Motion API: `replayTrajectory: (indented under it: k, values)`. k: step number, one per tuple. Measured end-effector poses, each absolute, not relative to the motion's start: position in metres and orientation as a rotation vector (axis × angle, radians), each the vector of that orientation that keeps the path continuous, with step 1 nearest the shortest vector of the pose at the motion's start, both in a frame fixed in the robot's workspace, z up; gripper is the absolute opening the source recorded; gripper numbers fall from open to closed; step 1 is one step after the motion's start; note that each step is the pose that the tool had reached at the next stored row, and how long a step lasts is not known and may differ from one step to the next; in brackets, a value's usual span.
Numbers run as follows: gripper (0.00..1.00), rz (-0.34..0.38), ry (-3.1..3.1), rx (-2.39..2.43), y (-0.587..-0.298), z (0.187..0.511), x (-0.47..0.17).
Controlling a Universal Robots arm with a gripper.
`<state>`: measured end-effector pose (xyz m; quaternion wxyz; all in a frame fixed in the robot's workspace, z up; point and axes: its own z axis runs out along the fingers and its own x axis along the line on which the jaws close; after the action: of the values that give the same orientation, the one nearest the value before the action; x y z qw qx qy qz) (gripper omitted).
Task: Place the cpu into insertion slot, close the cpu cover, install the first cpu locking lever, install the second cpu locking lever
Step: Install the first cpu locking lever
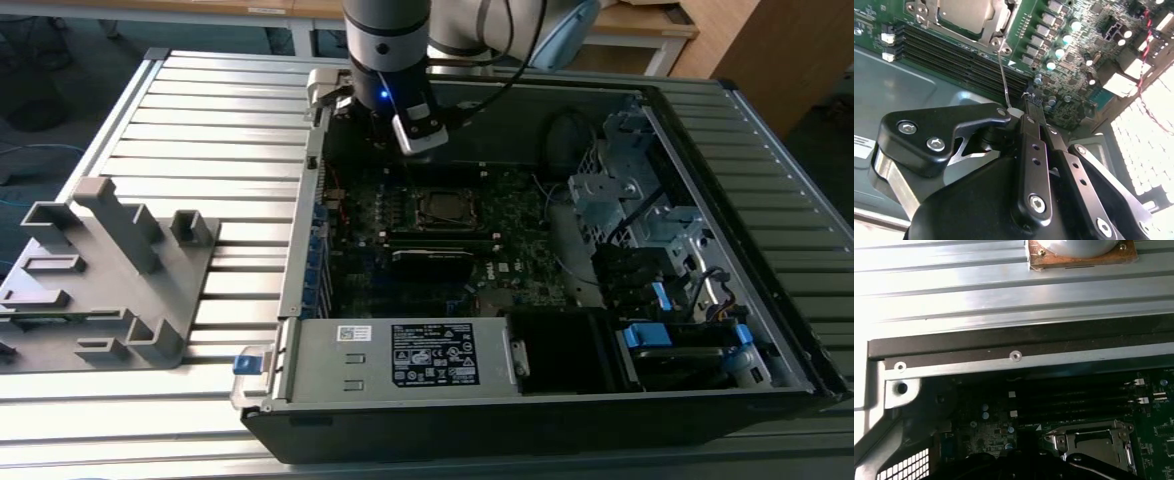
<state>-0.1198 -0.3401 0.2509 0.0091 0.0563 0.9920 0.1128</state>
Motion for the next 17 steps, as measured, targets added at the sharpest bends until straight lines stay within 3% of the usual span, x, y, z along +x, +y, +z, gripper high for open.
replayTrajectory:
  k: [17]
  values:
    - [0.11, 0.352, 3.099, 0.176, -0.340, 0.251, -0.084]
